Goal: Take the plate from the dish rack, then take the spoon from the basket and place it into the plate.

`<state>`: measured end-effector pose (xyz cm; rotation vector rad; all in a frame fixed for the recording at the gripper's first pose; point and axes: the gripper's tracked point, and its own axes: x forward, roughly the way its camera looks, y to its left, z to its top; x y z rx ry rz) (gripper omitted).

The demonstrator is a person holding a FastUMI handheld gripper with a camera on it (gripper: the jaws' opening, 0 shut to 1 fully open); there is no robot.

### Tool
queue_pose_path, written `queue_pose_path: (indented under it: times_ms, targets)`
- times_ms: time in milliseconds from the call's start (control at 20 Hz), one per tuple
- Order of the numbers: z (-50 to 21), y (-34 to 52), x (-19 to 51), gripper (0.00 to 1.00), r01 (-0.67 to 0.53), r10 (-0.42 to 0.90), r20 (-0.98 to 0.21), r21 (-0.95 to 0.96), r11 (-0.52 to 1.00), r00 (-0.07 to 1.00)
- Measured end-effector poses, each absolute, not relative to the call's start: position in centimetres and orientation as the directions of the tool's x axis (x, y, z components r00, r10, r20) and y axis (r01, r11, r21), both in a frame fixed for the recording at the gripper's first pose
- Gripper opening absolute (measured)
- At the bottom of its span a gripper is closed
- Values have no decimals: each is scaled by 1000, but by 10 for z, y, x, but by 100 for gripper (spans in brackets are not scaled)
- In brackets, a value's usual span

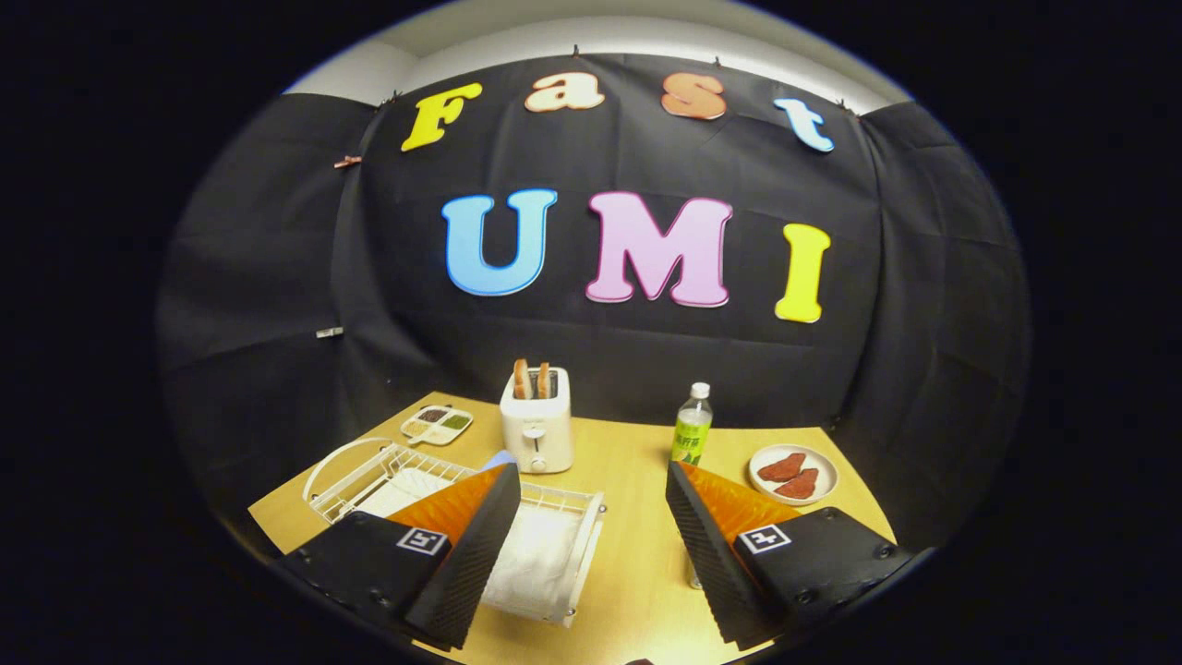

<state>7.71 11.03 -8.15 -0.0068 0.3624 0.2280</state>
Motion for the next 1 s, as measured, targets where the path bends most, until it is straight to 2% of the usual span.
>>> queue_pose_path:
  times_ms: [300,650,750,800,850,900,1000]
  targets:
    - [-112,174,108,98,-301,317,-474,112,947,822]
    - [-180,209,117,98,-265,292,-665,145,953,687]
    - [-196,215,118,89,-249,280,-711,151,957,645]
    - [-203,218,114,76,-236,278,-734,163,958,620]
    - [-209,224,114,70,-217,278,-752,182,959,598]
    - [-212,227,113,58,-191,267,-770,190,963,579]
    - [-214,225,115,51,-155,247,-794,193,969,556]
